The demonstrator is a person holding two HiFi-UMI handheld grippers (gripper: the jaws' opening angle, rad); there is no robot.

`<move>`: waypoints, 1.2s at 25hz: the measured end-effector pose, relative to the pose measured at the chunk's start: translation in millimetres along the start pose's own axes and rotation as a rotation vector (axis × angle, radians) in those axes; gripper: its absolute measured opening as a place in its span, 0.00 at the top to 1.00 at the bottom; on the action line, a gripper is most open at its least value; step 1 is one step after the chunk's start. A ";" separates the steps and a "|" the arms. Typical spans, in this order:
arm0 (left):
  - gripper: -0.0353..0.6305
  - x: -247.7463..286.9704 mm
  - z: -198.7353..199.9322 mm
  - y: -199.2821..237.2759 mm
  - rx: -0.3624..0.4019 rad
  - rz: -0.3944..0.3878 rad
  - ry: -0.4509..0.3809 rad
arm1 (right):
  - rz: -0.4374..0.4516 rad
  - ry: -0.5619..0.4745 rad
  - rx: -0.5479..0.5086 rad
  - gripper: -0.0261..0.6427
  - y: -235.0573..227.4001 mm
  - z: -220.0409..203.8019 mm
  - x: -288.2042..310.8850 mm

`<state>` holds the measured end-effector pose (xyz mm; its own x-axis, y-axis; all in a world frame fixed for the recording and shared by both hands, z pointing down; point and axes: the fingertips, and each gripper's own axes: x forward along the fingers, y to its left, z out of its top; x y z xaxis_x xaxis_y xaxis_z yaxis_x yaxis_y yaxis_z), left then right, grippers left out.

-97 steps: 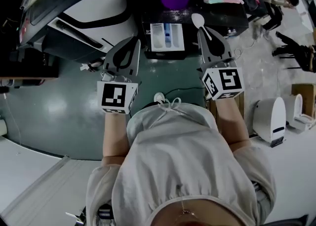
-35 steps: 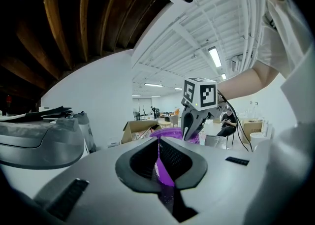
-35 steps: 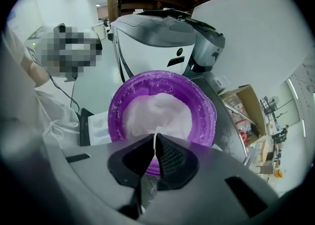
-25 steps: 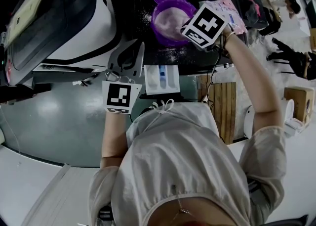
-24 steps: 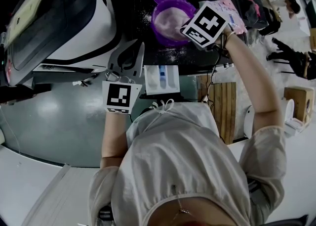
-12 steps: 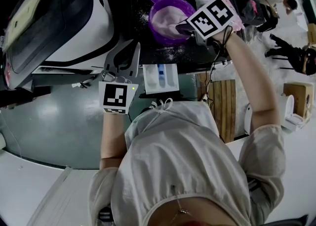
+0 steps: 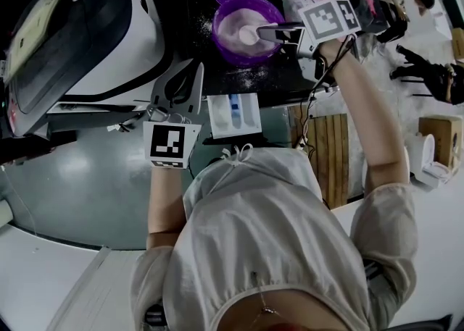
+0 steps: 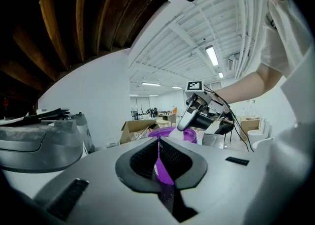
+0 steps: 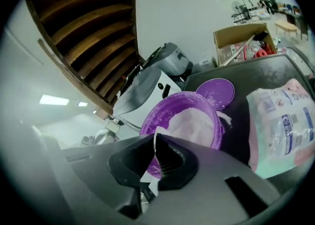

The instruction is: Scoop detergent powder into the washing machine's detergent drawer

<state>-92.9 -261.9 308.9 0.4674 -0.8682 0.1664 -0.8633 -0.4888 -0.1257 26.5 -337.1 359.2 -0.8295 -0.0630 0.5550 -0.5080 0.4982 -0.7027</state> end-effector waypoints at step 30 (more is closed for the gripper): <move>0.91 -29.9 5.2 -18.5 -0.008 -0.005 -0.034 | 0.387 -0.347 0.373 0.95 59.0 -55.2 -31.2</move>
<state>-89.8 -227.4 301.2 0.4776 -0.8684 0.1337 -0.8625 -0.4924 -0.1170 35.2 -258.0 325.0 -0.9641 -0.2468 0.0978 -0.1518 0.2106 -0.9657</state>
